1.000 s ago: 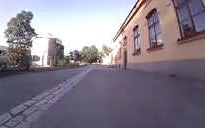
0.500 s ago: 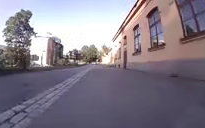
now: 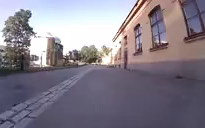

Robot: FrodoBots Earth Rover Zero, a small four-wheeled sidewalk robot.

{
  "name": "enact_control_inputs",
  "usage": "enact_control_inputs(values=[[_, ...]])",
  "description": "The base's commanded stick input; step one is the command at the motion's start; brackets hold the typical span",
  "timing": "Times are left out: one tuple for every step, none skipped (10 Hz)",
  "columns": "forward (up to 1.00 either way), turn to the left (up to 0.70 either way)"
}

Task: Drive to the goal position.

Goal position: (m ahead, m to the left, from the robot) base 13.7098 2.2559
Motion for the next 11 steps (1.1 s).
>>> enact_control_inputs(values=[[0.5, 0.0], [0.5, 0.0], [0.5, 0.0], [0.5, 0.0], [0.5, 0.0], [0.5, 0.0], [0.5, 0.0], [0.5, 0.0], [0.5, 0.0], [0.5, 0.0], [0.5, 0.06]])
